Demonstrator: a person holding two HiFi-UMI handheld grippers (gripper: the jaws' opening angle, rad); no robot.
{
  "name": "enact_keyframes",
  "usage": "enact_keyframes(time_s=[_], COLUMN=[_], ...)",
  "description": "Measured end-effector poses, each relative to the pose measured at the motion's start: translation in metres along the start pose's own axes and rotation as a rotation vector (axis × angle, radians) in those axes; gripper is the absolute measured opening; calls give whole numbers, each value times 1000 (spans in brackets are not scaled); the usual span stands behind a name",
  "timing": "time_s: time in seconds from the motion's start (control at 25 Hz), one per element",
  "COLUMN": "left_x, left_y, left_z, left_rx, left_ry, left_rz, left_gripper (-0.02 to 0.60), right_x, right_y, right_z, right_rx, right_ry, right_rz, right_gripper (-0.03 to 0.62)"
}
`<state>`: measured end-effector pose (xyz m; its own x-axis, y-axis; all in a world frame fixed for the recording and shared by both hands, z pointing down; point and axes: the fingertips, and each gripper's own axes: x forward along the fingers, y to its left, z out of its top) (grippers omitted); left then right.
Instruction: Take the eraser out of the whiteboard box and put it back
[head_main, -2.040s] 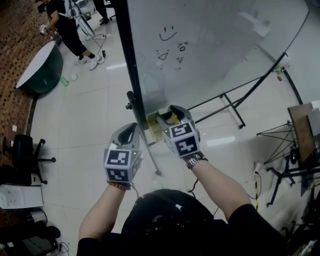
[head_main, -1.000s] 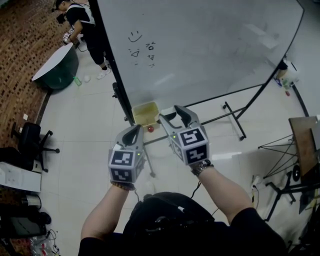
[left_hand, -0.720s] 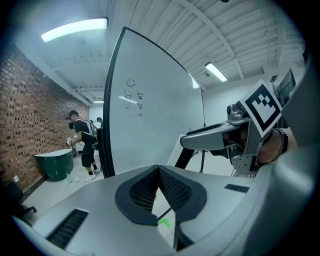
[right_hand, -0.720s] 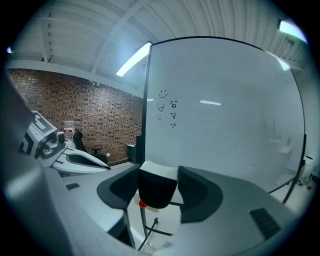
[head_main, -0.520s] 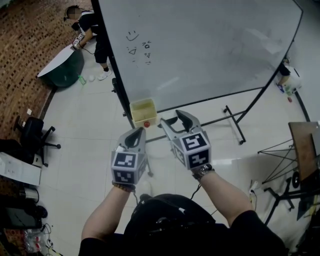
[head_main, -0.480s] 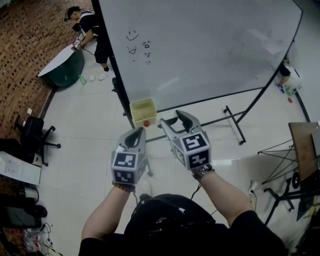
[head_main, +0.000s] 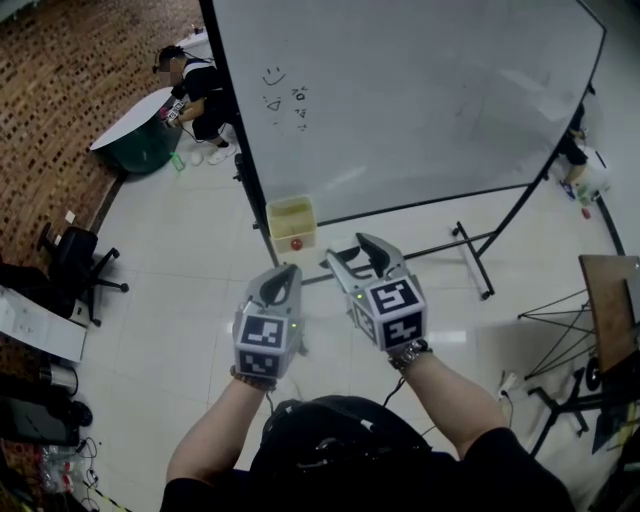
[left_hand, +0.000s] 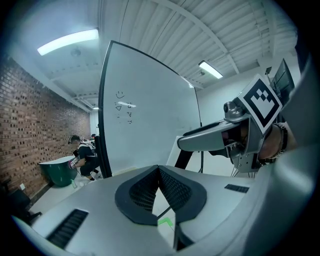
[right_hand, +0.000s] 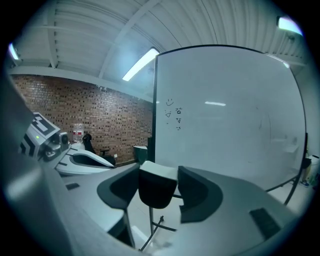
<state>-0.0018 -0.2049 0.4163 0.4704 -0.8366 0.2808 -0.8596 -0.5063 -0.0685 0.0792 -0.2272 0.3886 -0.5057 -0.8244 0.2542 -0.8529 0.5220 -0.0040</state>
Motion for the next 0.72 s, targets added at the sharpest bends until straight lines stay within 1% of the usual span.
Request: enact_keyframes(time_s=[0.16,0.32,0.56,0.72], left_x=[-11,-23,-45,-61], left_y=[3,13,31,39], left_z=[-1,-2,-2,-3], left_rx=[0,-18,-10,-10], left_ry=[-11,-20,-35,-28], left_rz=[-1,-7,-40,-70], left_gripper=[-2,-2,-2,-2], right_x=[-4,-7,-7,-9], right_y=[9,23,49,67], right_z=[-2,1,5,5], right_rx=[2,1,9,20], right_ry=[1,-3,-1,5], right_rz=[-1,-14,-47,-77], right_gripper=[264,264,264,264])
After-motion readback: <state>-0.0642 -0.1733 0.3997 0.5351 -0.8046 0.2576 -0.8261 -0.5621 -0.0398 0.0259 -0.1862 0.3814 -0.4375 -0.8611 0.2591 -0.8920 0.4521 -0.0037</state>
